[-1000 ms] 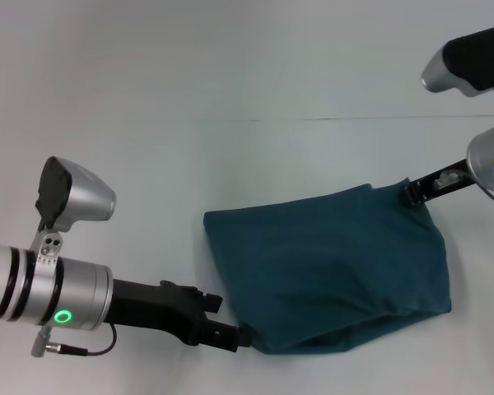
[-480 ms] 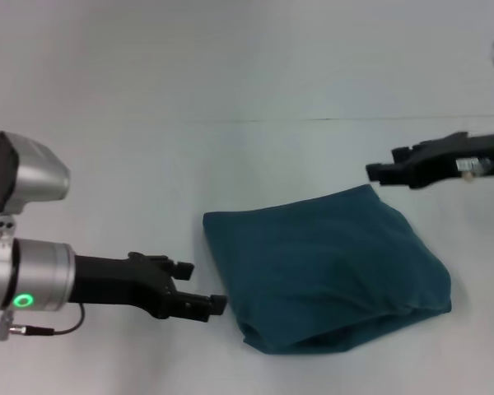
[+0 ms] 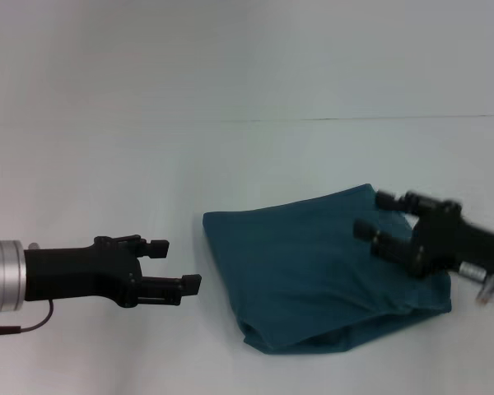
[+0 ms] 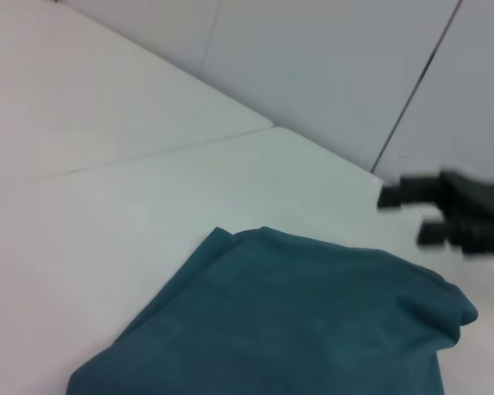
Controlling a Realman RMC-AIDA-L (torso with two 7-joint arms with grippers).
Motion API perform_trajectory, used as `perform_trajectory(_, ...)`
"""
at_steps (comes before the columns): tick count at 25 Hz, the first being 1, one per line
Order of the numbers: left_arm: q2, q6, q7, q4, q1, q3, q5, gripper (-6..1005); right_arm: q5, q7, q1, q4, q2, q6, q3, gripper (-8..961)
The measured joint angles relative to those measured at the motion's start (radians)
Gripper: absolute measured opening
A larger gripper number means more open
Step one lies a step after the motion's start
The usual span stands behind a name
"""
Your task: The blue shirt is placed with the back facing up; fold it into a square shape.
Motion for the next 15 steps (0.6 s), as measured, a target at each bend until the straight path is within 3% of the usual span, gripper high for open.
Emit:
perform_trajectory(1,0.000,0.000,0.000,0.000,0.000,0.000,0.000,879,0.071,-0.189,0.026,0.151,0.001,-0.026,-0.003,591)
perform_trajectory(3,0.000,0.001,0.000,-0.002,0.001,0.001,0.000,878,0.120,-0.348,0.066,0.300,0.001,-0.046,-0.004,592)
perform_trajectory(7,-0.001,0.000,-0.002,-0.004,-0.002,0.010,-0.001,876,0.147,-0.475,0.128,0.447,0.001,-0.055,-0.003,592)
perform_trajectory(11,-0.003,0.001,-0.005,-0.007,-0.006,0.015,-0.001,873,0.132,-0.494,0.195,0.524,0.001,0.008,-0.024,593)
perform_trajectory(15,-0.004,0.001,-0.004,-0.009,-0.005,0.016,-0.002,871,0.128,-0.489,0.205,0.538,-0.001,0.056,-0.039,590)
